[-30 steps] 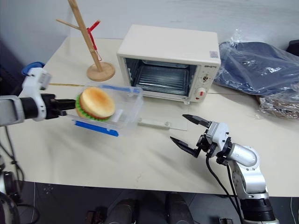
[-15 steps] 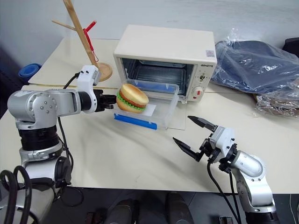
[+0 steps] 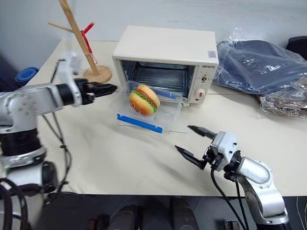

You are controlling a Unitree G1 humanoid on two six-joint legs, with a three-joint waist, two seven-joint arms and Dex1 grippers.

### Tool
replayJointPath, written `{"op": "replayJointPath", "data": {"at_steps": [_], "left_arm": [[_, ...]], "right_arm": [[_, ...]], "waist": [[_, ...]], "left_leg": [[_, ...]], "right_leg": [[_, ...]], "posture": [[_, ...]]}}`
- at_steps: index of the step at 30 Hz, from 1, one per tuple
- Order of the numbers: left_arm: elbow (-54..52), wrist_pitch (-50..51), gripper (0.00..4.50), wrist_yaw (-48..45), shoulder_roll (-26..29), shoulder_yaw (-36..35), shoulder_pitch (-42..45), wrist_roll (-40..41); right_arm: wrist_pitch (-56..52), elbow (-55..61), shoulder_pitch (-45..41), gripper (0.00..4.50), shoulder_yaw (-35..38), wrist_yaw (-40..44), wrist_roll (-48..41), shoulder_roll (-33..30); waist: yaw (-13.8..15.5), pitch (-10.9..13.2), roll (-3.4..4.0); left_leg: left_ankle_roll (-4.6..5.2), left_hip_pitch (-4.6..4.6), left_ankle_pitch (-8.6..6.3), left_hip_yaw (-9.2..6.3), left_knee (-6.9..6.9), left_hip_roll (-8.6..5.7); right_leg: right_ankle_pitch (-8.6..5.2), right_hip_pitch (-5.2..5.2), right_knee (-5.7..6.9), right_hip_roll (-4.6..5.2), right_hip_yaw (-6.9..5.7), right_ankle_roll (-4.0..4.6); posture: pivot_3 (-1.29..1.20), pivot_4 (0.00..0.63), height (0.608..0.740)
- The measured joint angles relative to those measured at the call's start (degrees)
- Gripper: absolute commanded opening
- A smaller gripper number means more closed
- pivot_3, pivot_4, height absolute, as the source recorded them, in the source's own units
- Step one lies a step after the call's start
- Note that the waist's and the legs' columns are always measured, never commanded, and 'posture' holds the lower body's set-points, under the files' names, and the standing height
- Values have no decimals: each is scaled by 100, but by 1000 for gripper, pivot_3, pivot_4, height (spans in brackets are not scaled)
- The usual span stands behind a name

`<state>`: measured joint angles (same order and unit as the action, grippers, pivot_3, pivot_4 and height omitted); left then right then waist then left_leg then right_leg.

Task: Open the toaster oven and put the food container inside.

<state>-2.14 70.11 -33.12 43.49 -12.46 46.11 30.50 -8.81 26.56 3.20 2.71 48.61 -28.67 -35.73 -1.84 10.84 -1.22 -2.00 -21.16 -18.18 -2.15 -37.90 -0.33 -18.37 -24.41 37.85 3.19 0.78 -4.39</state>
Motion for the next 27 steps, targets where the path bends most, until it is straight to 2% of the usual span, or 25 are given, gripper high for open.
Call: {"op": "replayJointPath", "data": {"at_steps": [1,3,6,8,16,21,27], "left_arm": [[12,-269,2280,-301,227,86,-187,-36],[25,-1421,1664,-1387,842,339,-899,-196],[-41,-2372,737,-2268,951,640,-1569,-284],[-144,-2790,75,-2512,778,904,-1880,-356],[-142,-3340,27,-1675,-999,1273,-1754,-465],[97,-3513,27,-1068,-1625,1243,-1404,-538],[646,-3773,27,-576,-1965,1109,-1181,-644]], "right_arm": [[-129,39,-2,2552,-87,28,19,-60],[-435,79,-164,1856,-436,38,132,-116],[-605,24,-525,820,-780,-62,357,44],[-603,-109,-850,85,-974,-157,593,174],[-279,-1433,-2112,31,-1130,-612,1427,673],[106,-2143,-2659,31,-1127,-539,1654,734],[519,-3019,-3351,31,-1127,-508,1906,958]], "waist": [[23,0,0],[38,0,0],[118,0,0],[195,0,-1],[225,-1,-3],[145,-1,-3],[53,-1,-3]], "left_leg": [[1,-1,0,-3,-3,0],[5,-3,-2,-5,-4,-4],[17,-8,-6,-11,-9,-7],[26,-16,-11,-18,-14,-9],[35,-33,-15,-19,-28,-14],[34,-24,-14,-7,-27,-10],[29,-23,-11,-1,-28,-7]], "right_leg": [[-1,1,-2,0,4,2],[-2,5,-9,7,4,4],[-3,10,-16,14,1,5],[-3,11,-22,17,-7,5],[0,4,-13,17,-17,-1],[1,2,-4,9,-20,-1],[1,-3,2,7,-27,-2]], "posture": [[0,150,740],[0,150,740],[0,150,740],[0,150,740],[0,150,740],[0,150,740],[0,150,740]]}}
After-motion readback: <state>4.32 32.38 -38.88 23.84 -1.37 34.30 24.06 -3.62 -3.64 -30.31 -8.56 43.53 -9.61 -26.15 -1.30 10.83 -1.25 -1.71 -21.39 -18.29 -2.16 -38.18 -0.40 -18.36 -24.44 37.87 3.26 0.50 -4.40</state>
